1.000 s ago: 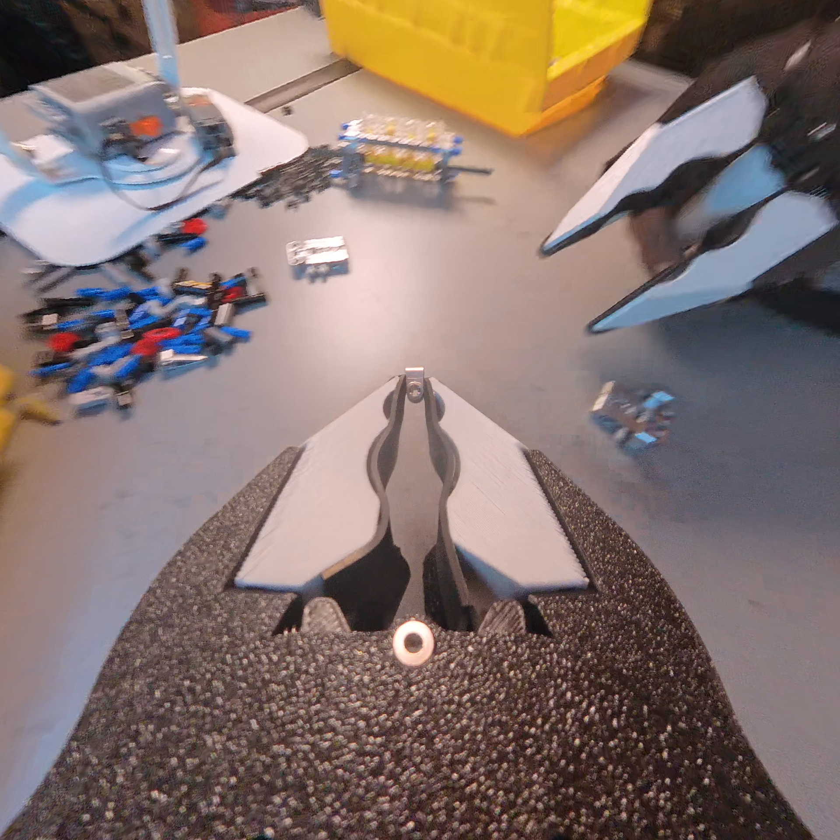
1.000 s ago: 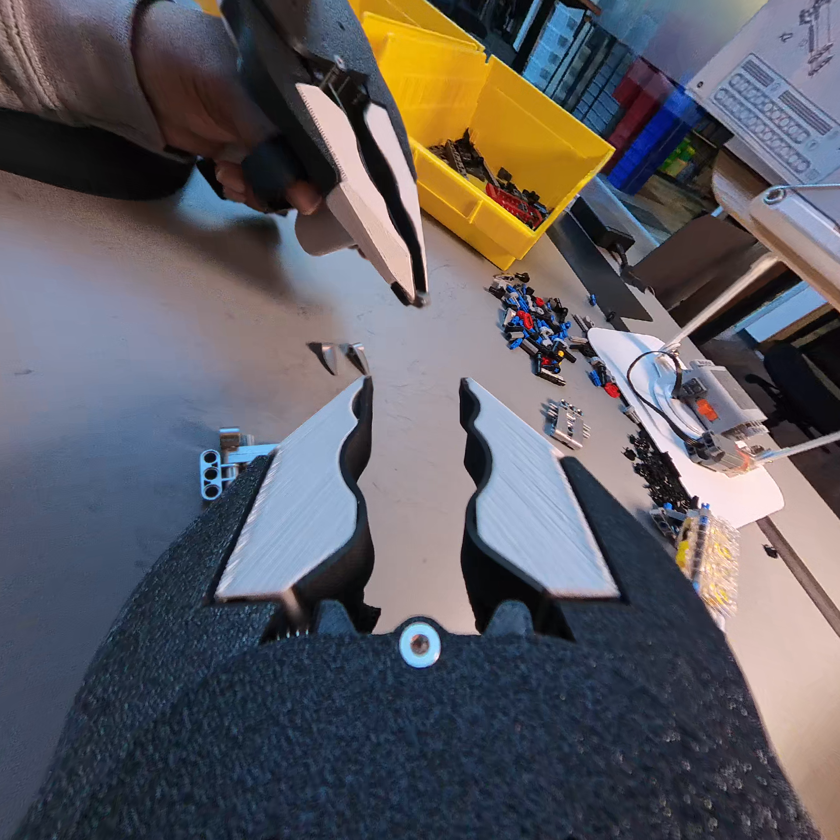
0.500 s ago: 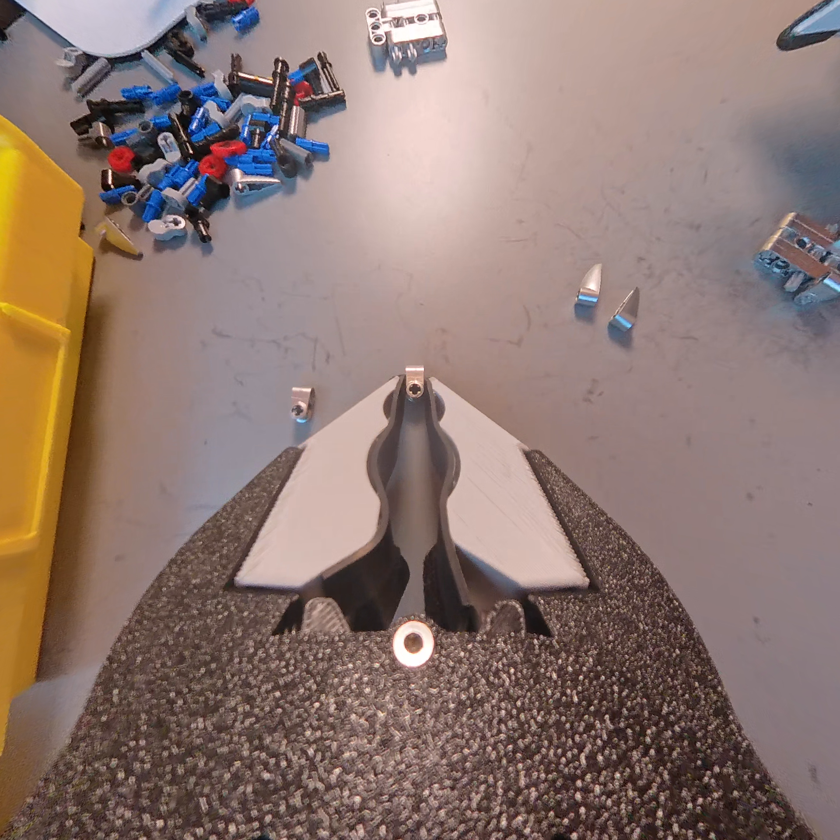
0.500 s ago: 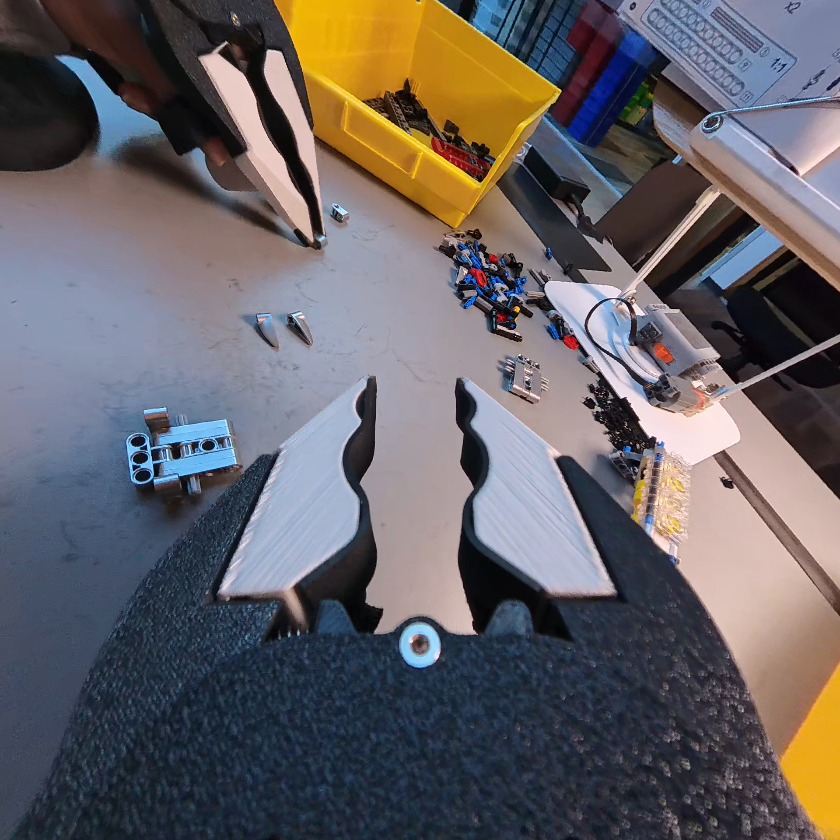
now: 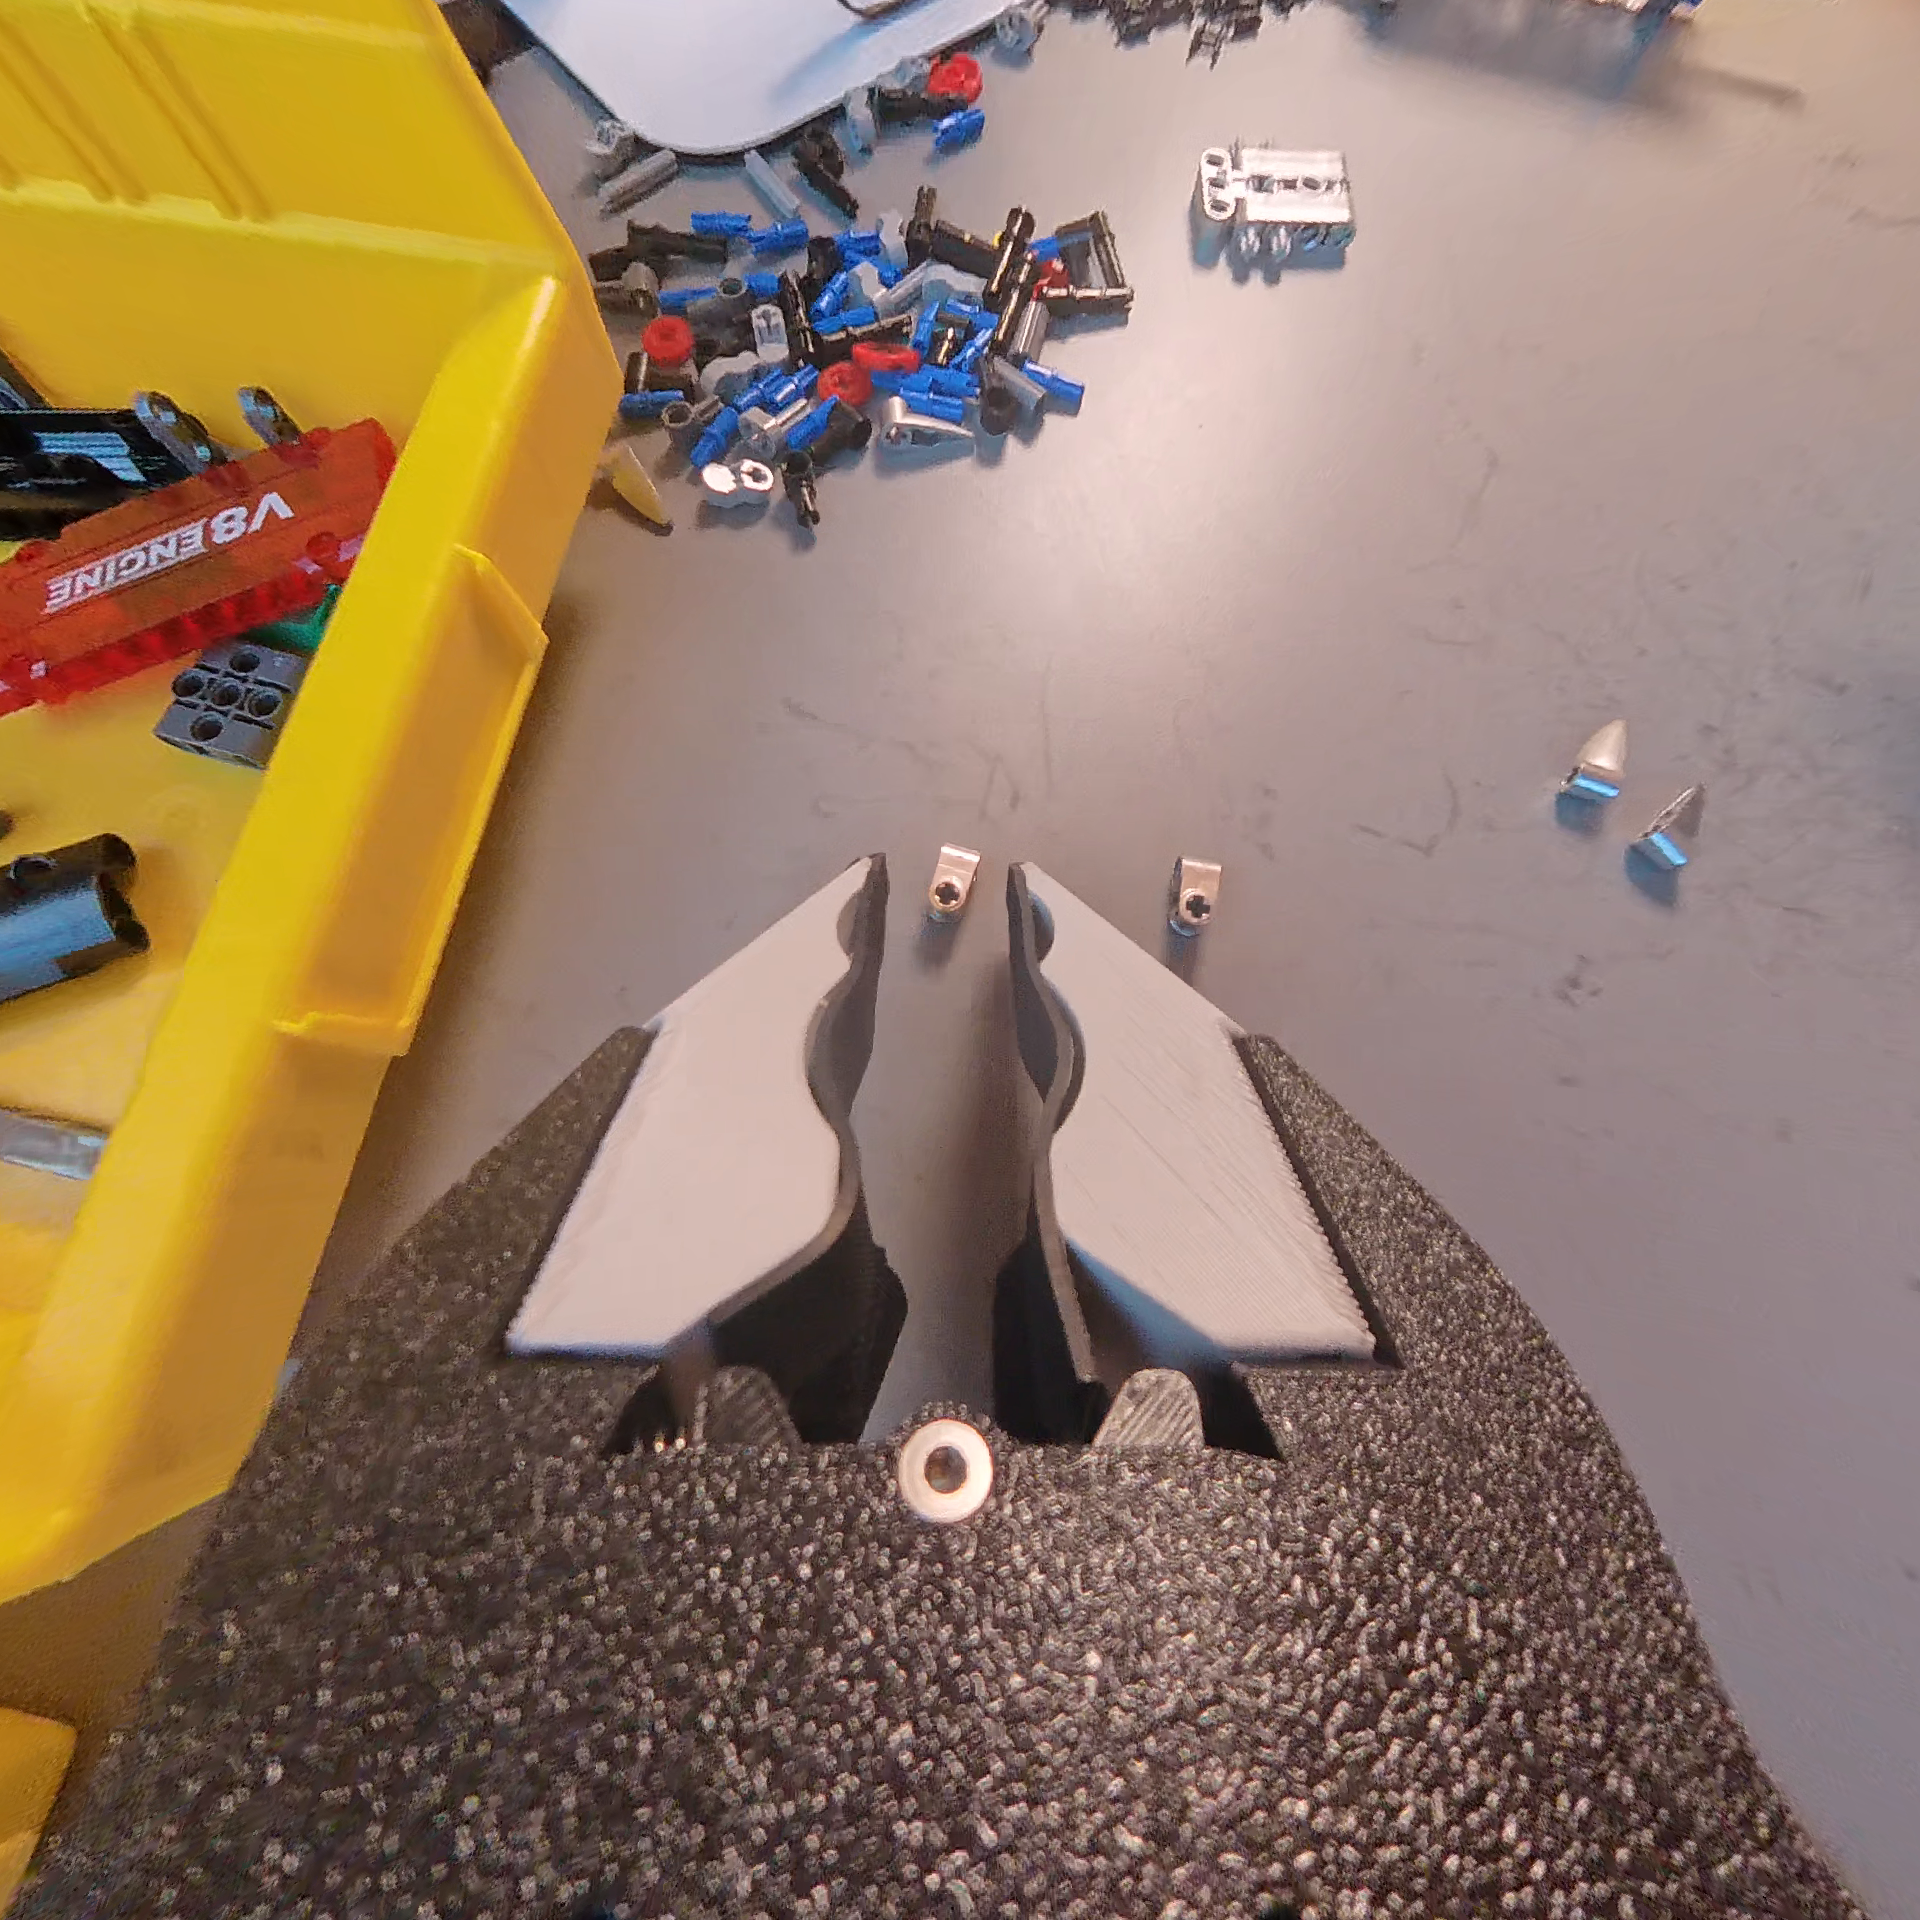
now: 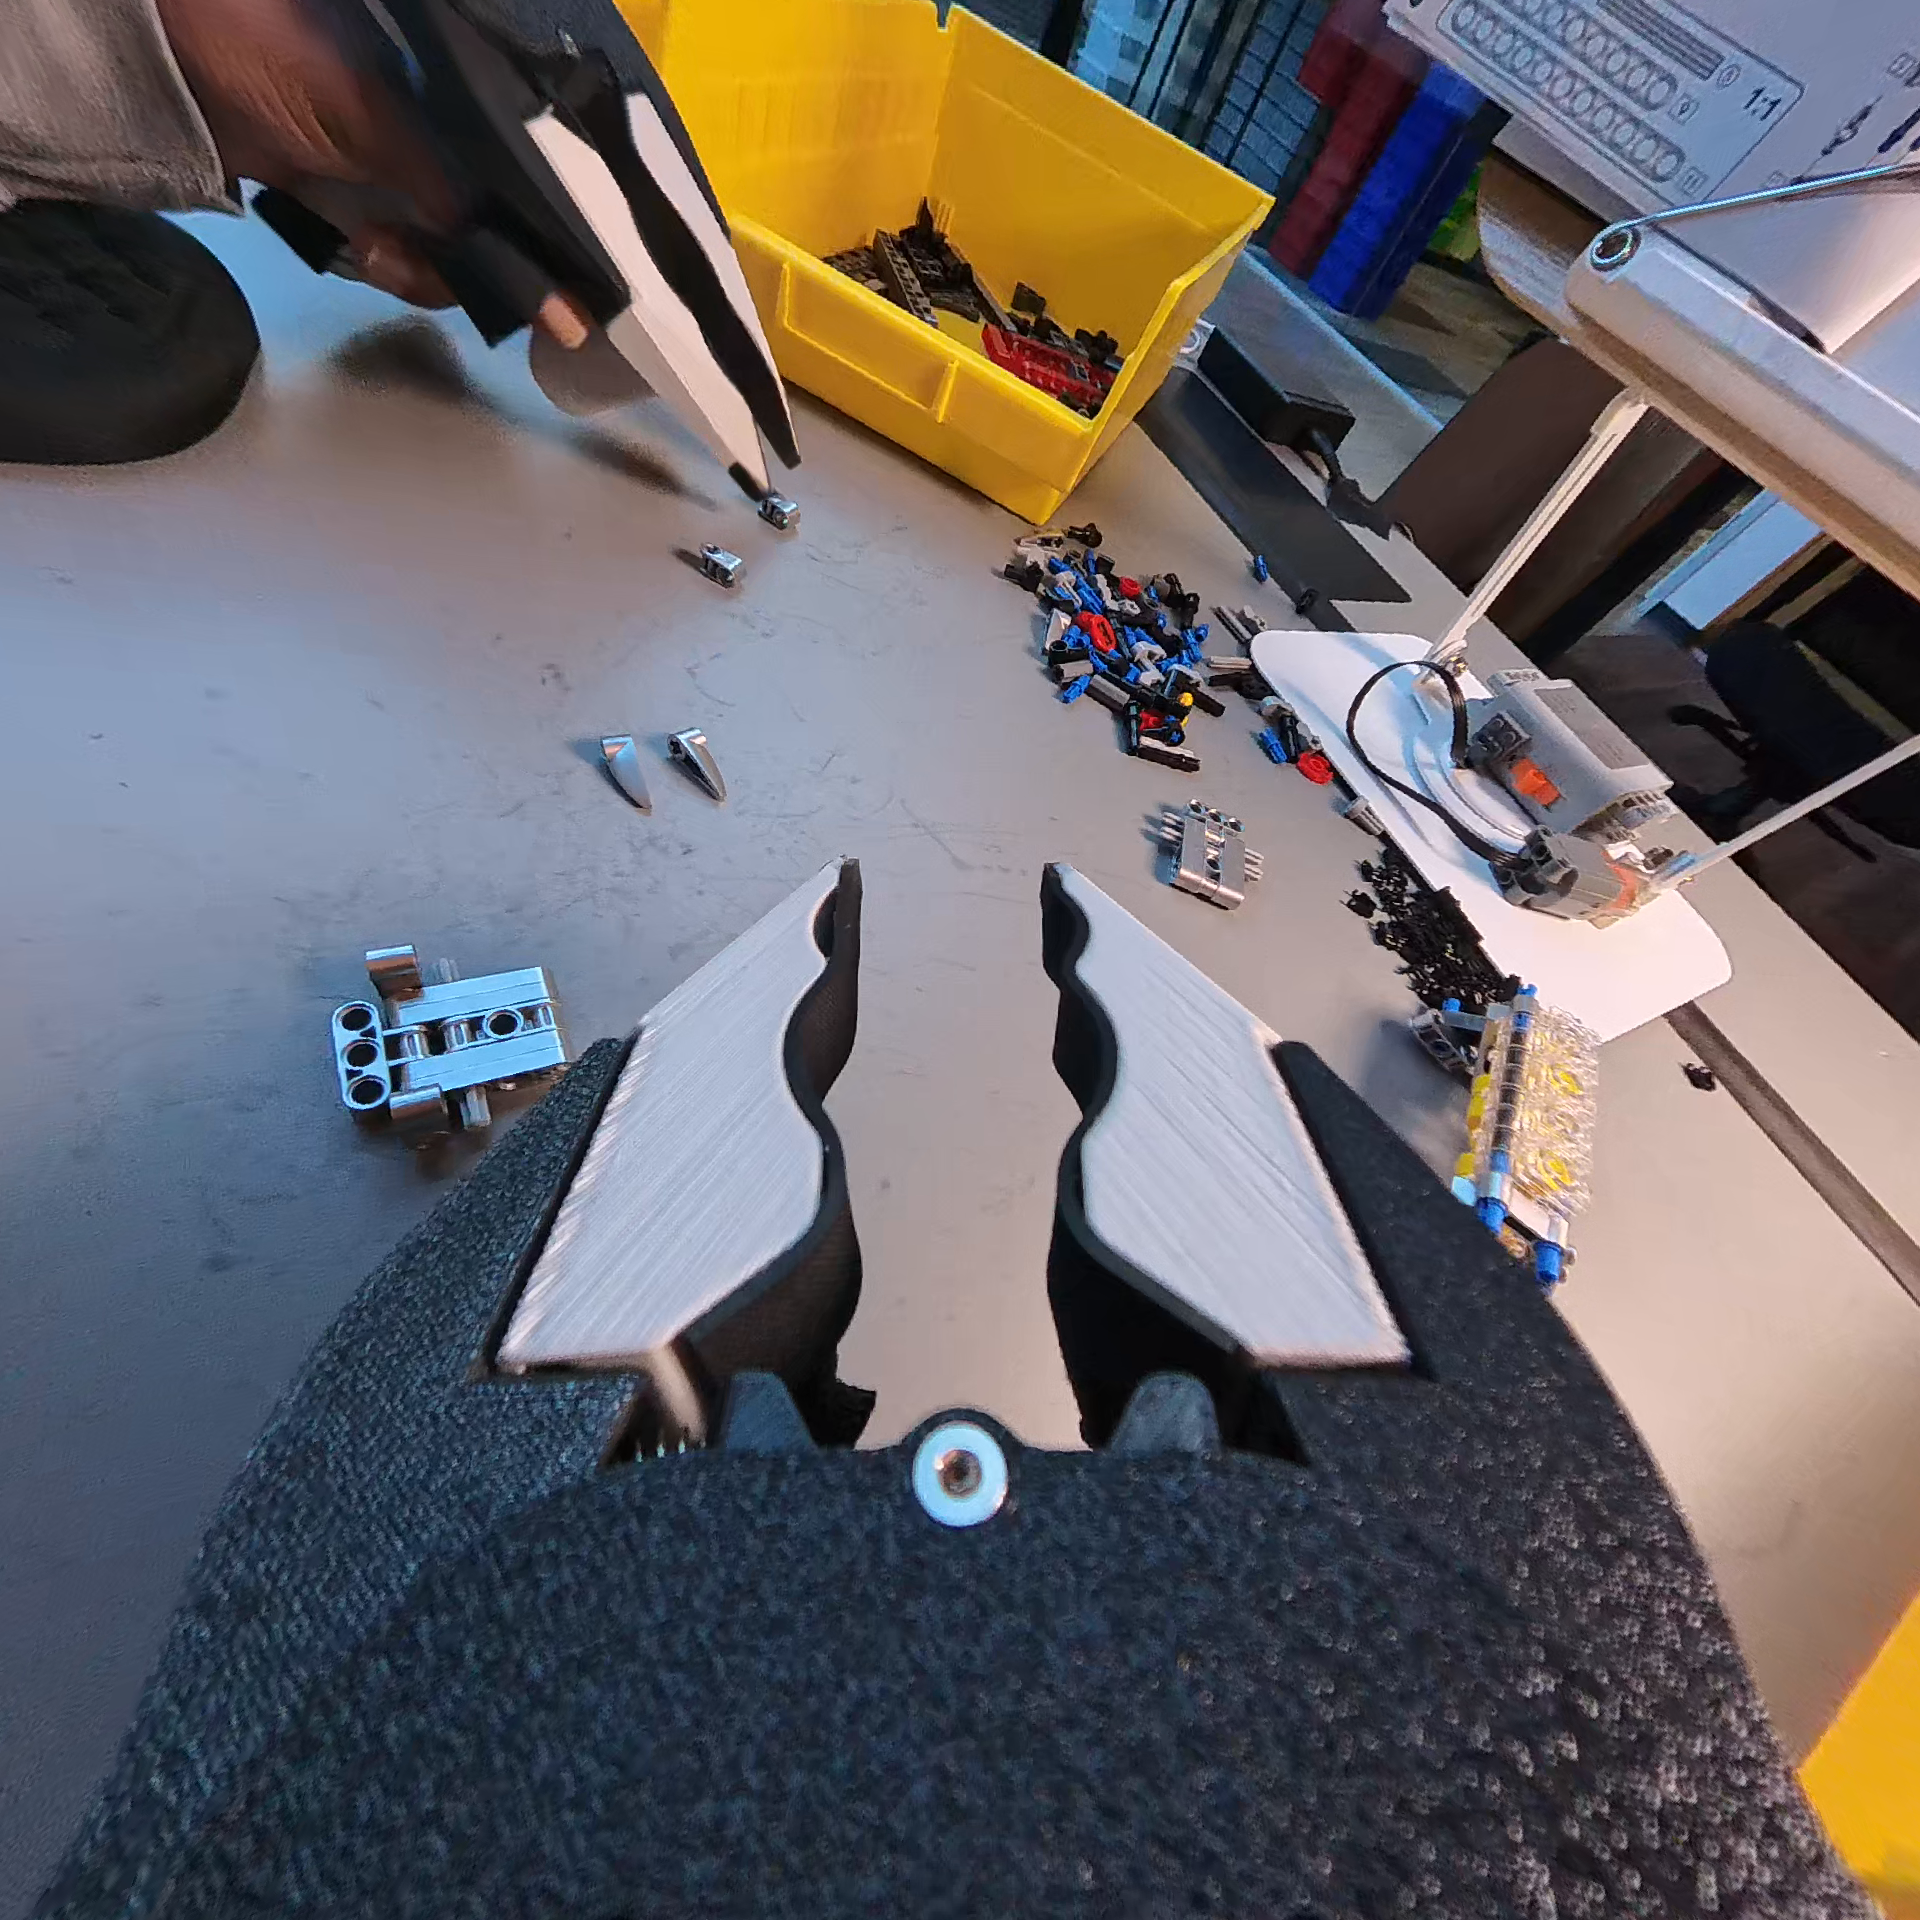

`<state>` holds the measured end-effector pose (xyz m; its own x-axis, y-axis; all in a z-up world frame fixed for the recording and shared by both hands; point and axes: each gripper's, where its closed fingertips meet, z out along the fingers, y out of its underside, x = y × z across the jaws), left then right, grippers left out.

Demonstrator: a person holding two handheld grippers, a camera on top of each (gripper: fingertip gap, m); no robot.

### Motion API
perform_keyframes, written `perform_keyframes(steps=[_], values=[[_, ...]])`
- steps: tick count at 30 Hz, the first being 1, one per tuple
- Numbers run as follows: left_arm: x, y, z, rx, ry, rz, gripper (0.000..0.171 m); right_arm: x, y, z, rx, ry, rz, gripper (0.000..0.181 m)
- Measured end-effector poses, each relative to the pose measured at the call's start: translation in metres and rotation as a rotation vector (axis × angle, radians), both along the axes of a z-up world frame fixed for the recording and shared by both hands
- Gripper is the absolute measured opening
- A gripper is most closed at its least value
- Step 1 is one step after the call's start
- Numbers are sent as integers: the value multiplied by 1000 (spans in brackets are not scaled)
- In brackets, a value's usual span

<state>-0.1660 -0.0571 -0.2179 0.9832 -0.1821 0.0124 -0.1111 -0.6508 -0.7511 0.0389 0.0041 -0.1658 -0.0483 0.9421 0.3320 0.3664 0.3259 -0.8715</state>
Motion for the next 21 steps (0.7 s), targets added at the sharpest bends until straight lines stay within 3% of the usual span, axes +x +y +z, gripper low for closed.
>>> perform_keyframes(steps=[4, 8, 11, 17, 21], values=[[9, 5, 1, 11, 18, -30, 19, -1, -4, -2, 1, -11, 14, 34], [81, 1, 26, 122, -97, -302, 18, -2, -5, -4, 4, -22, 15, 34], [118, -2, 12, 73, -44, -426, 17, -2, -2, -5, 7, -28, 7, 34], [137, 2, -11, -24, -16, -463, 8, -2, -3, -8, 24, -42, 11, 33], [135, 2, -11, -34, -18, -455, 7, -2, -5, -10, 34, -52, 20, 32]])
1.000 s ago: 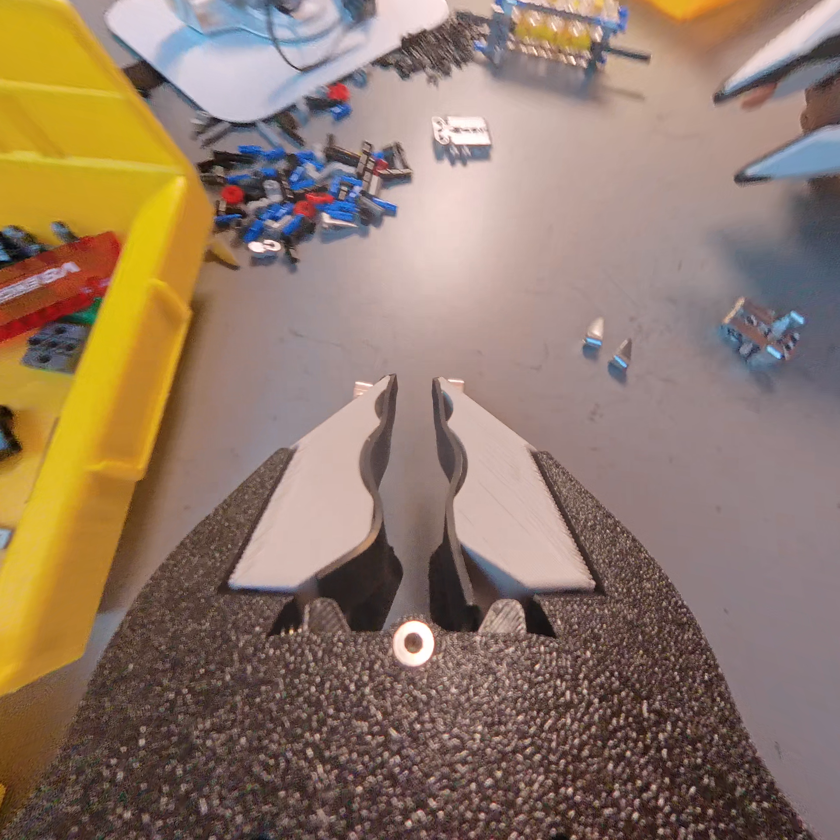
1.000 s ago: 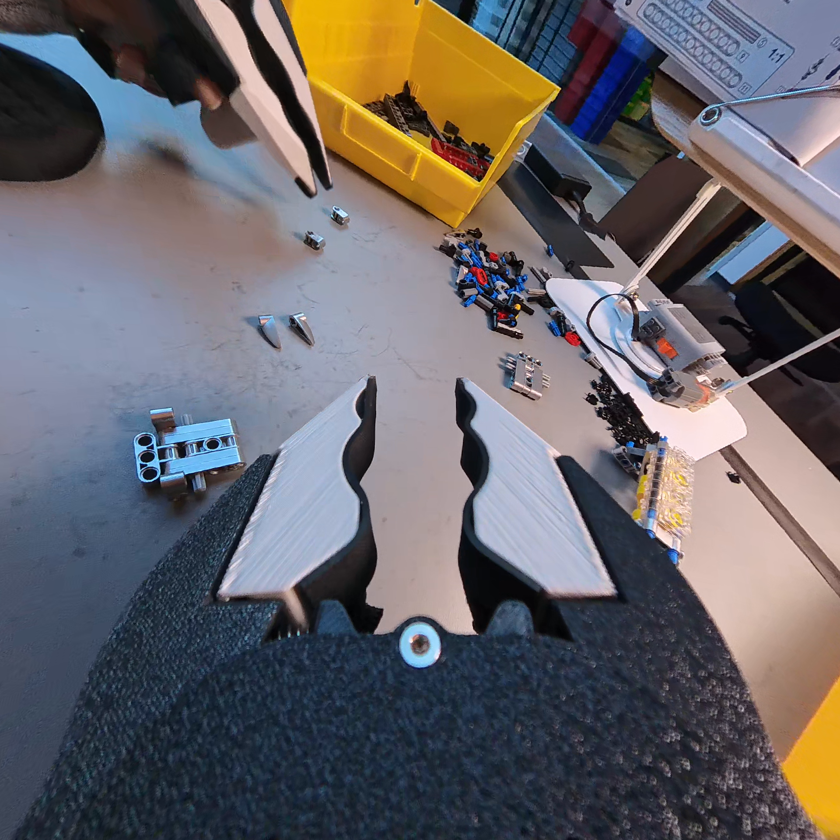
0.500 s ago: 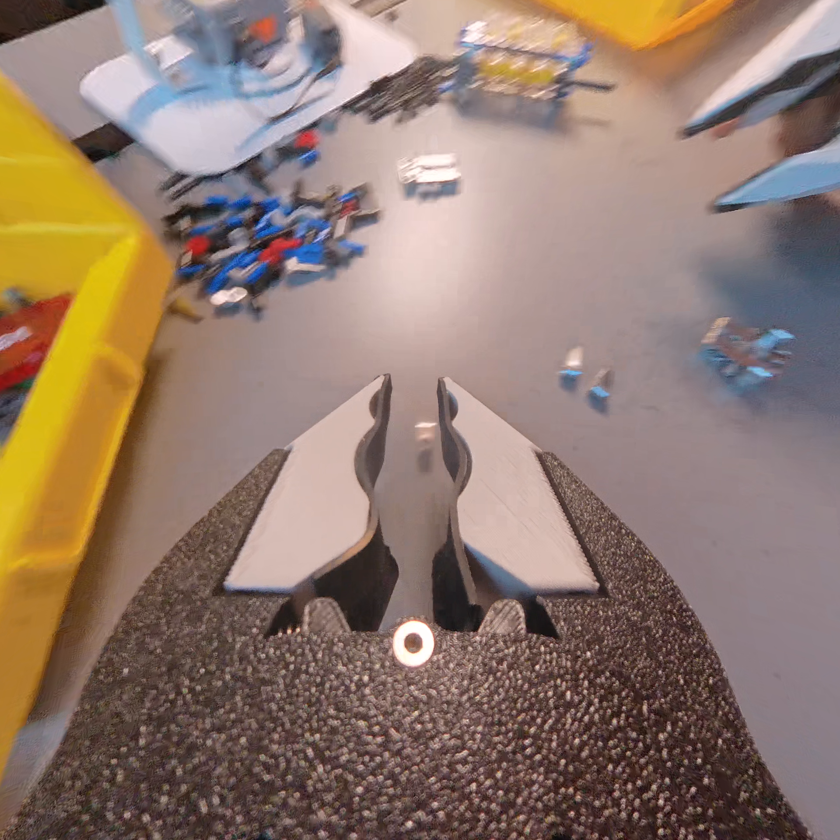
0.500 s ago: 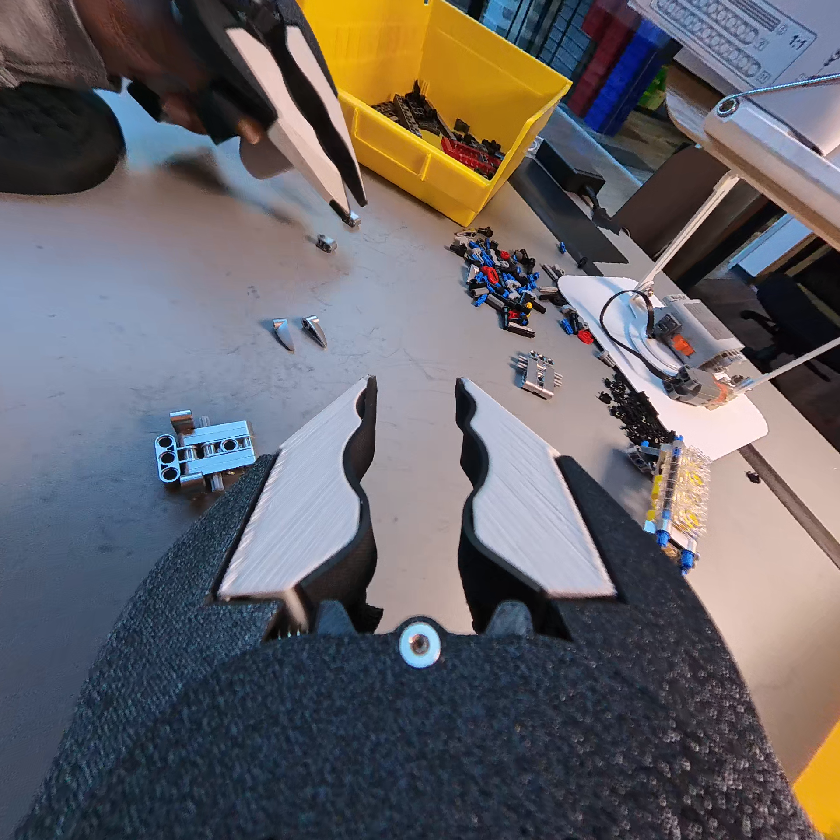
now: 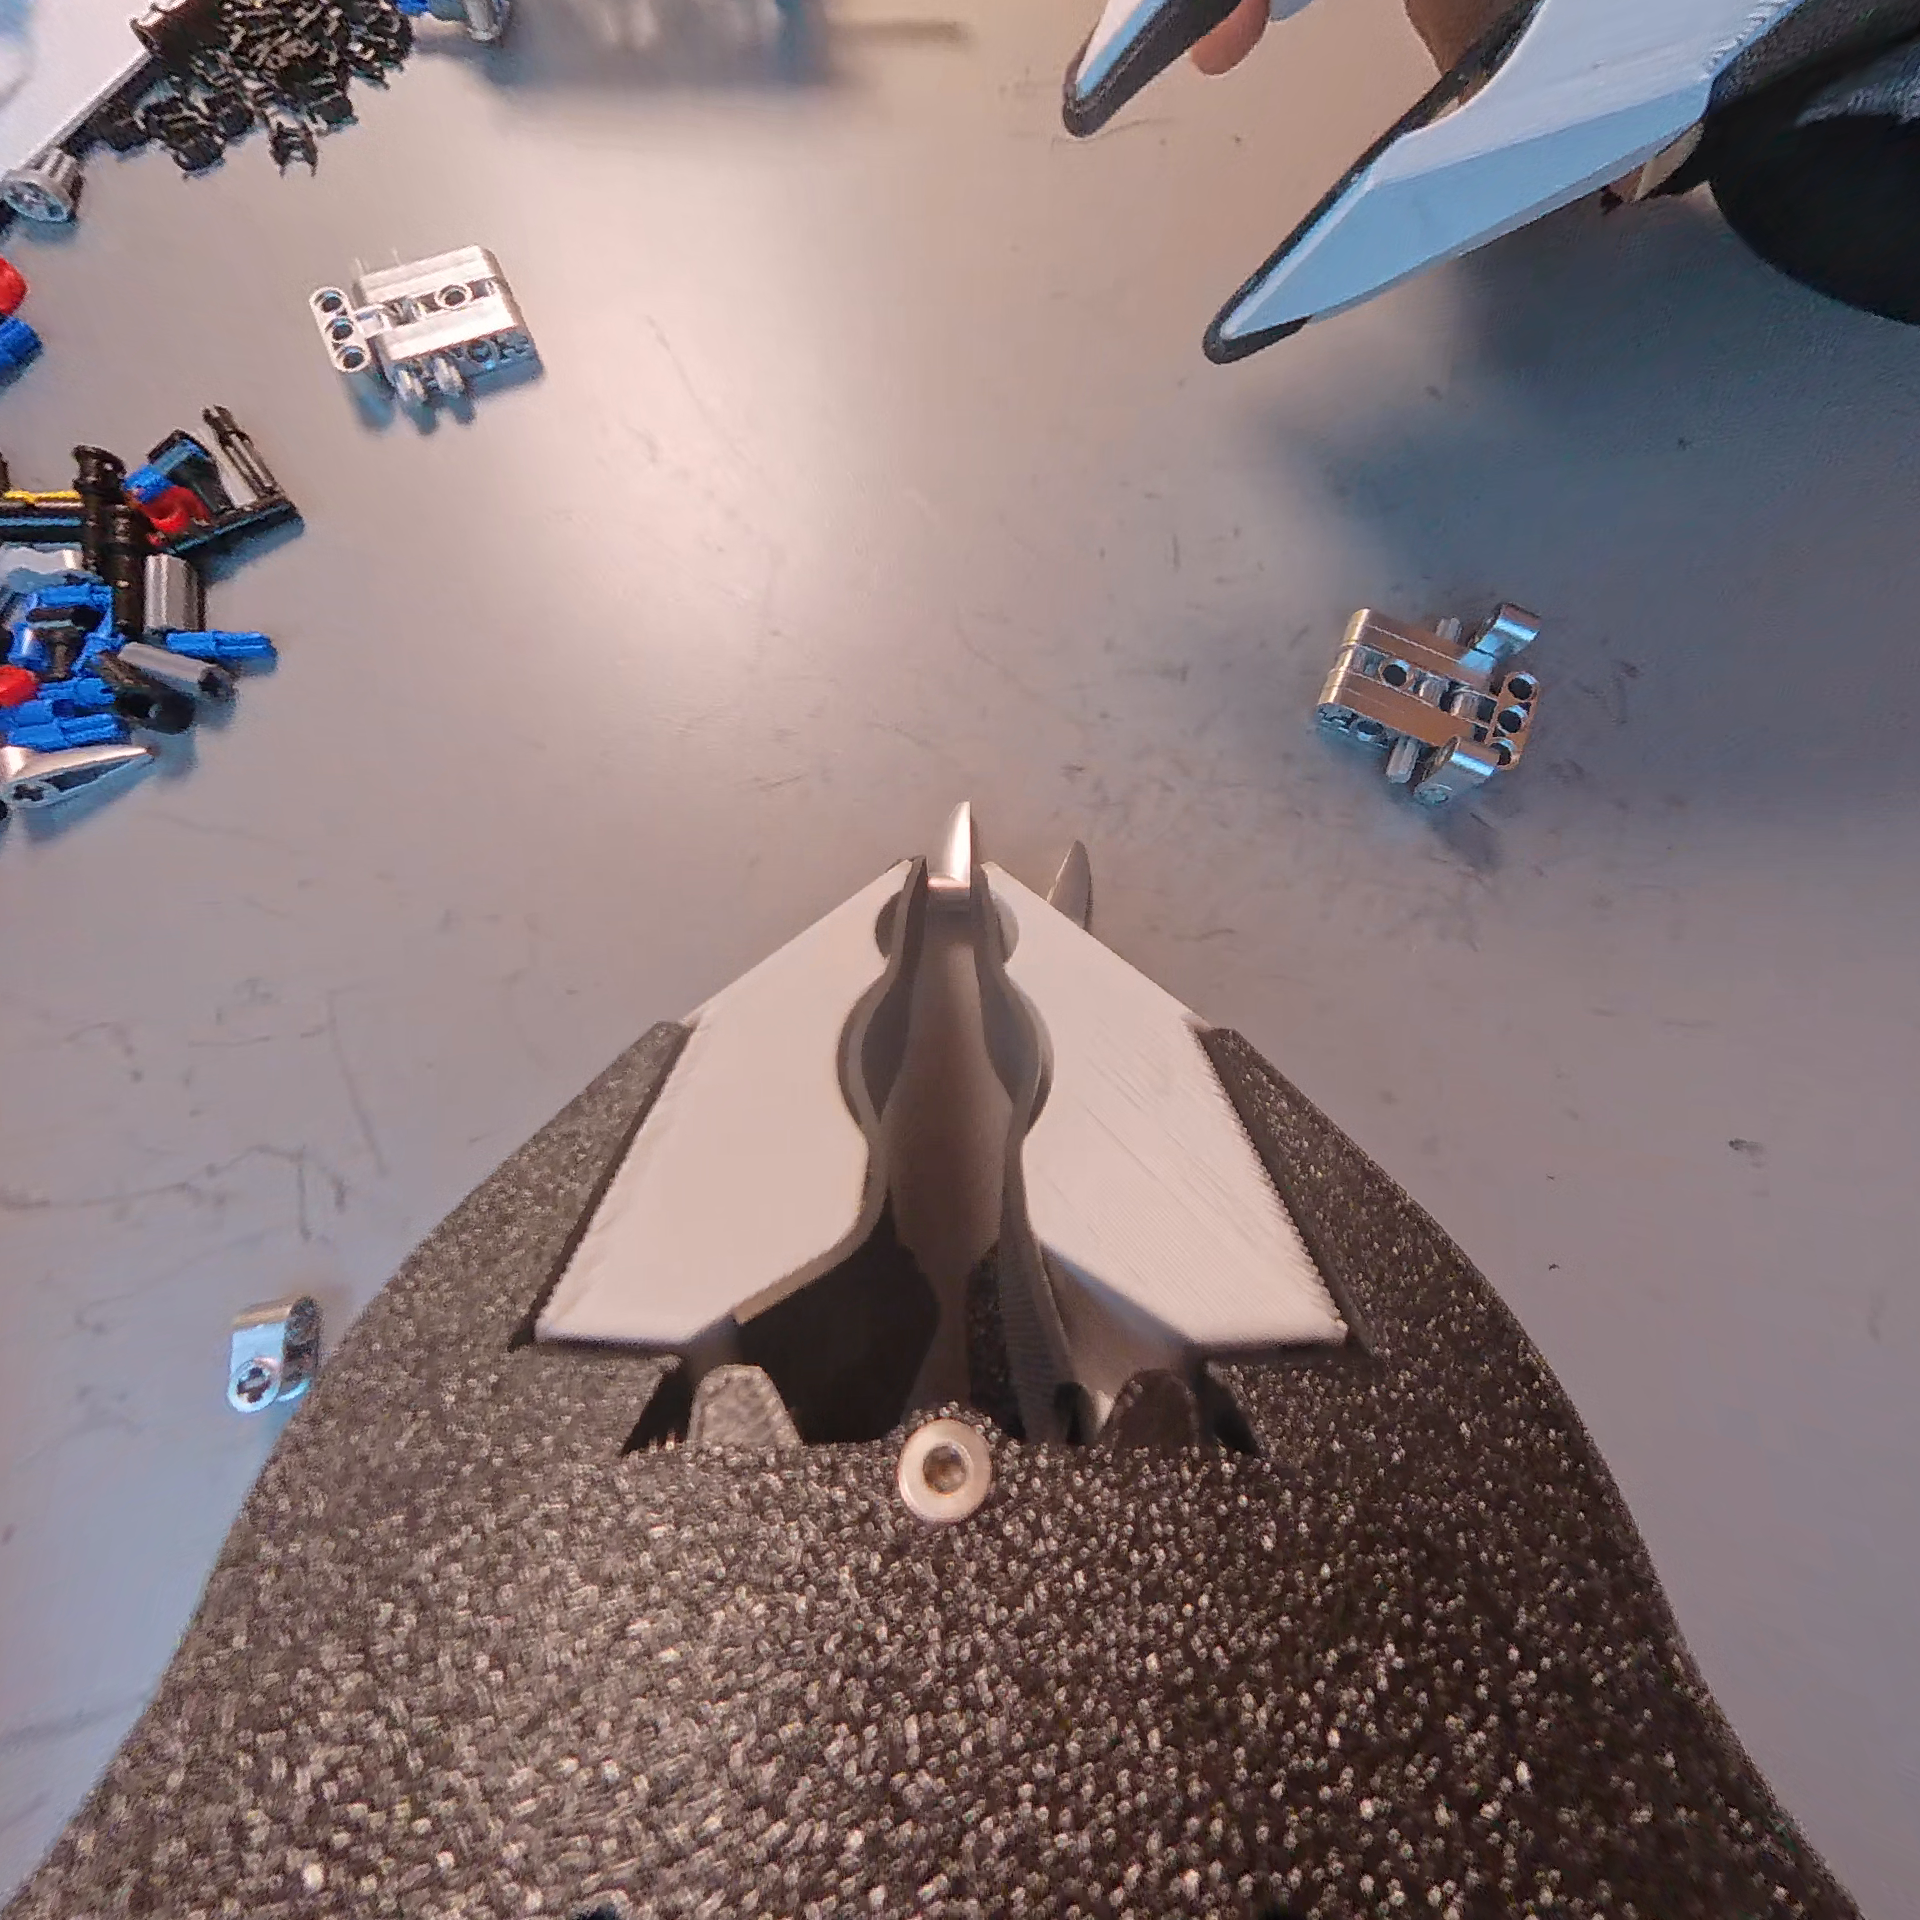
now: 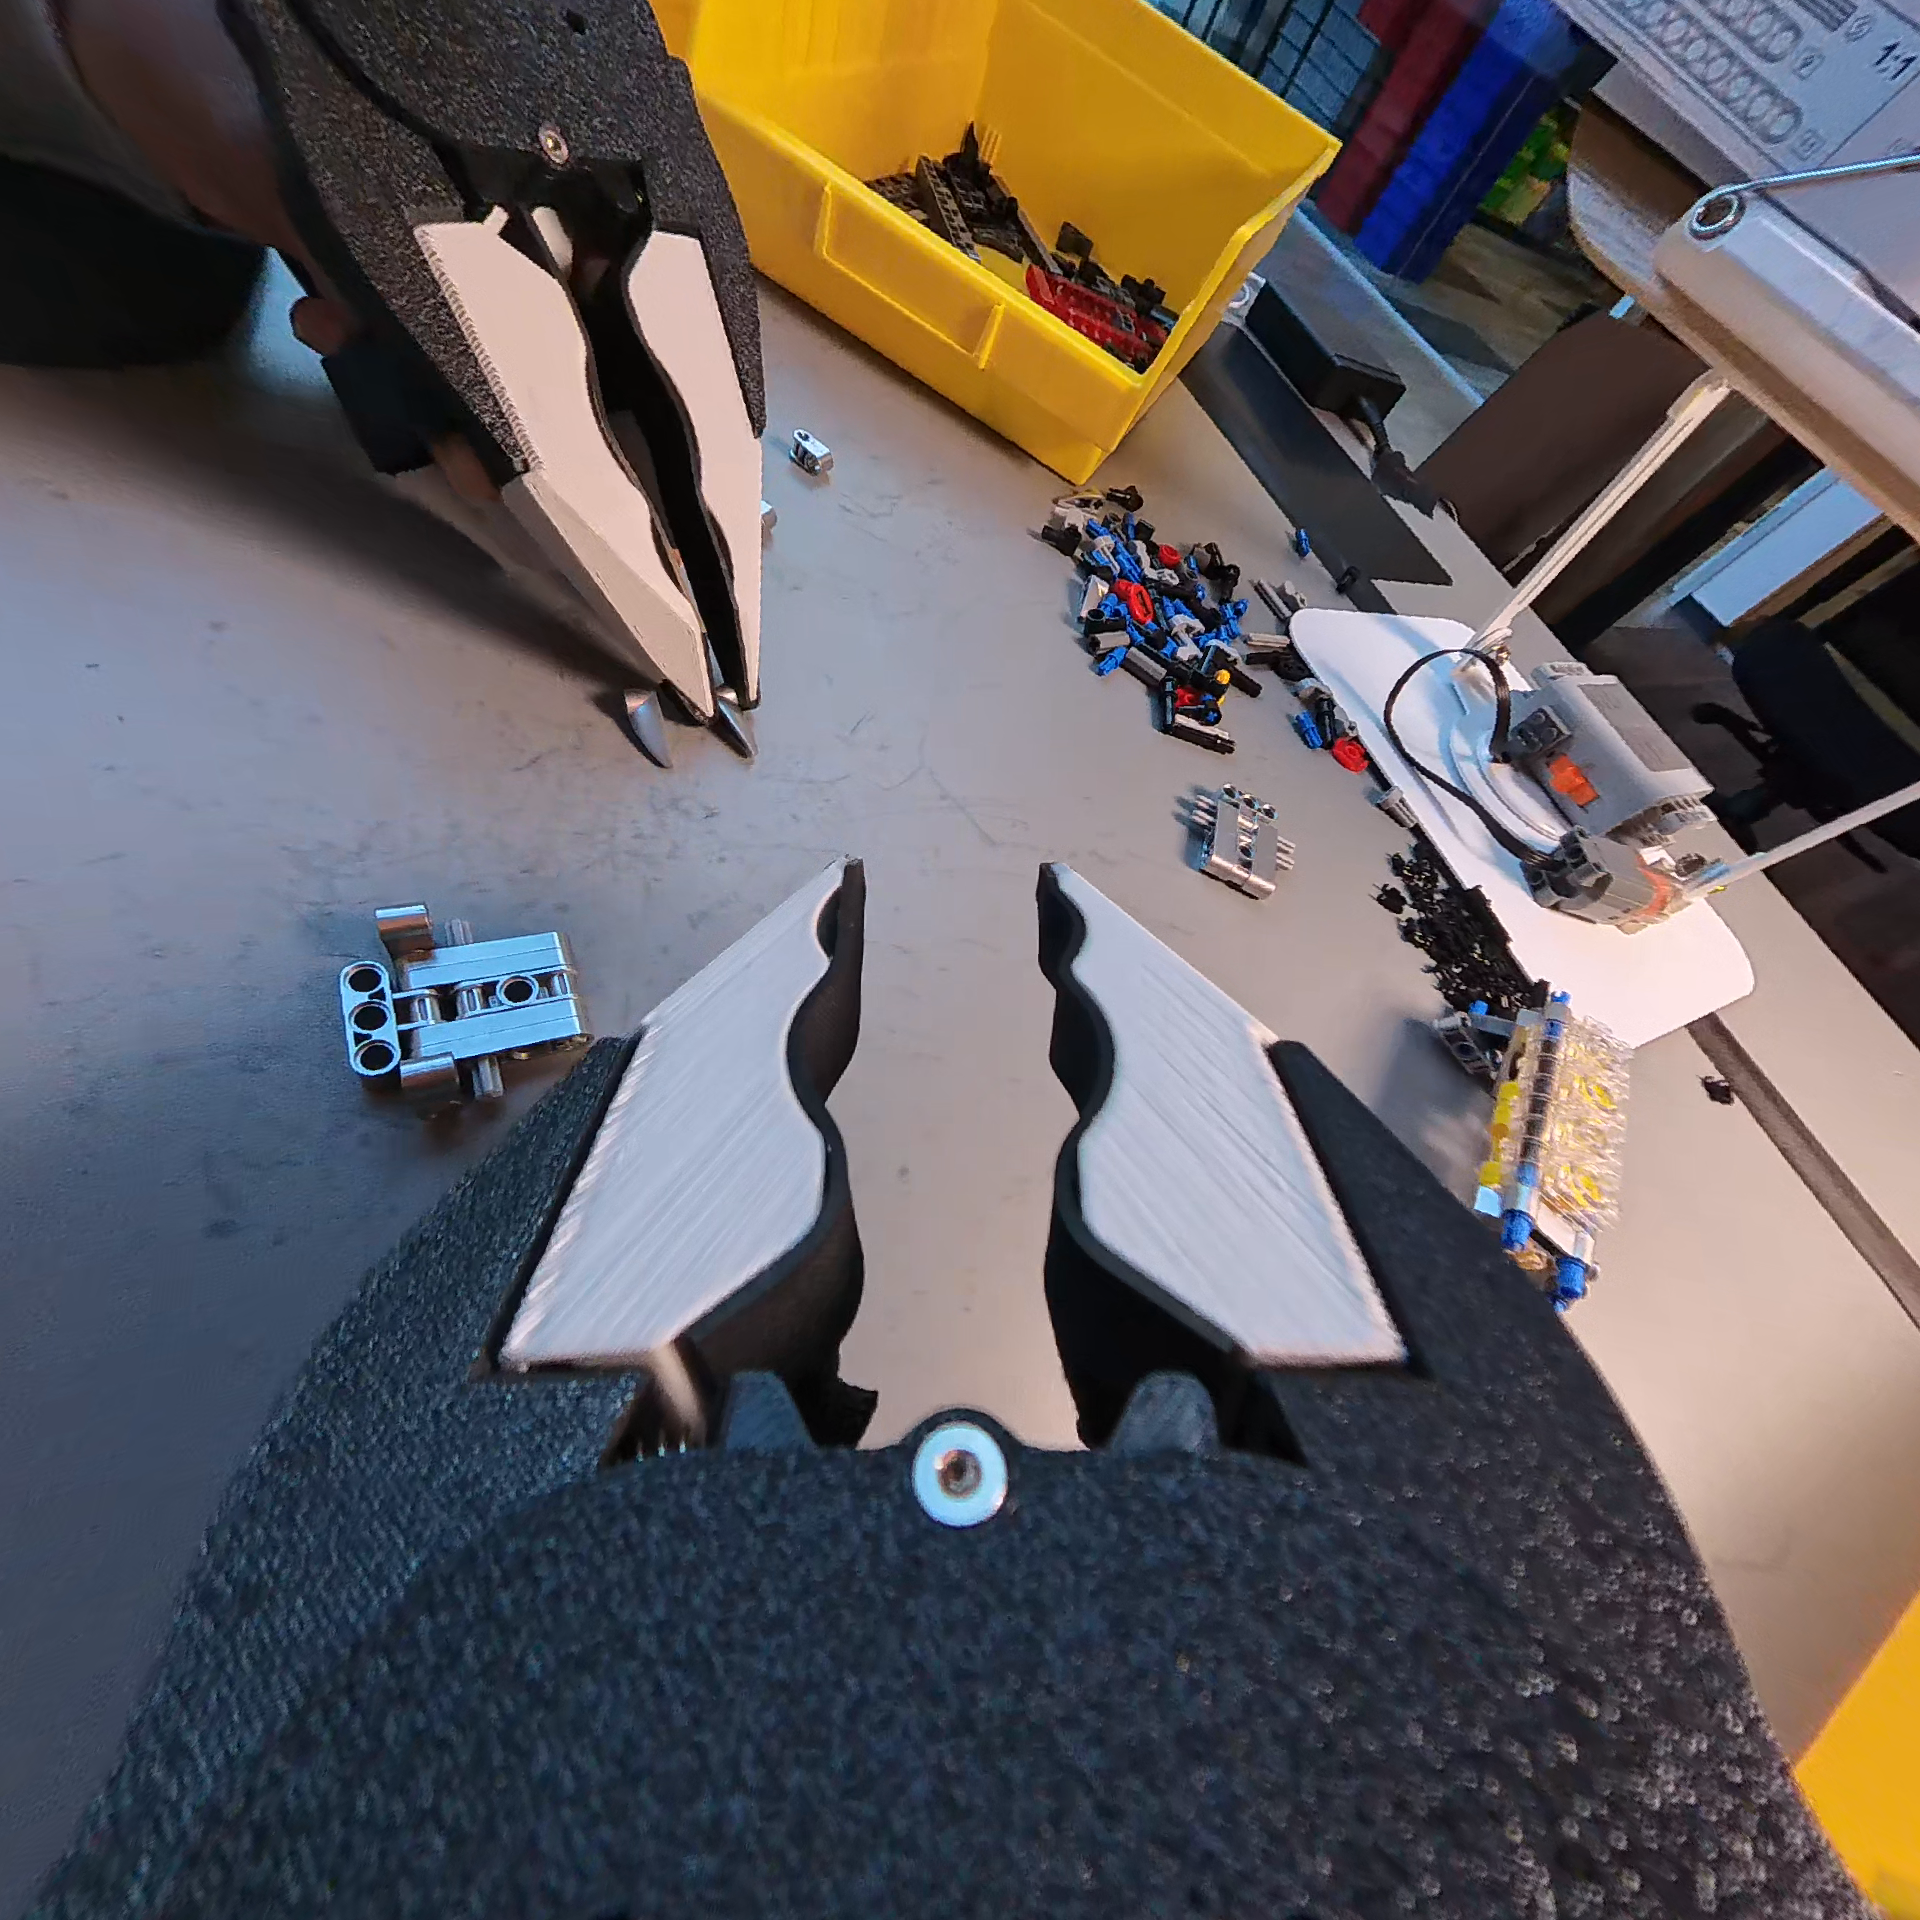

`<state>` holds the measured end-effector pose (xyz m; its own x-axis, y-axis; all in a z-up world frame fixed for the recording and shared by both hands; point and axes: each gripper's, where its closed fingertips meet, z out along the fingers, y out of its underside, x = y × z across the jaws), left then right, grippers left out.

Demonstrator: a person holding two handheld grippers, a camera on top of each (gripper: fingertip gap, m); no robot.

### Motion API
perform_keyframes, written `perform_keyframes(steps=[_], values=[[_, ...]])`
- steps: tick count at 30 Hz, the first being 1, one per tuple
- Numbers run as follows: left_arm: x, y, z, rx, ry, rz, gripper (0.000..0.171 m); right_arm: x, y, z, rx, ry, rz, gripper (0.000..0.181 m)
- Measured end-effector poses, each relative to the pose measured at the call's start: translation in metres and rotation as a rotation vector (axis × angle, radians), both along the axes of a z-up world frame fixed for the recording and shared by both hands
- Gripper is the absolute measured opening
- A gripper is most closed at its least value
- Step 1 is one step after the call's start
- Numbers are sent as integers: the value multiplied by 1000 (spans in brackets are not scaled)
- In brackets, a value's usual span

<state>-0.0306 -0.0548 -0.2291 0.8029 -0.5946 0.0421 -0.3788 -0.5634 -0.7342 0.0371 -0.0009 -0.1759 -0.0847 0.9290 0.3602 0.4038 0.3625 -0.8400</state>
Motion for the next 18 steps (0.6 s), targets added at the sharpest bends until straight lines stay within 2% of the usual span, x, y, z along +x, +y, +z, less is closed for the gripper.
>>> perform_keyframes(steps=[2, 3, 8, 12, 14, 18], values=[[0, 1, 6, 14, -42, 7, 7, 0, -1, 0, -2, 2, 2, 32], [4, 0, 13, 17, -114, 0, 7, 0, -2, 2, -6, 8, 8, 32], [39, -9, 86, 26, -706, -120, 7, -4, -36, 28, -121, 142, 180, 30], [55, -17, 120, -74, -1112, -212, 7, -7, -67, 63, -364, 295, 324, 23], [62, -22, 129, -113, -1219, -257, 7, -8, -71, 70, -413, 329, 342, 22], [70, -28, 138, -157, -1318, -313, 7, -3, -82, 81, -494, 374, 415, 14]])
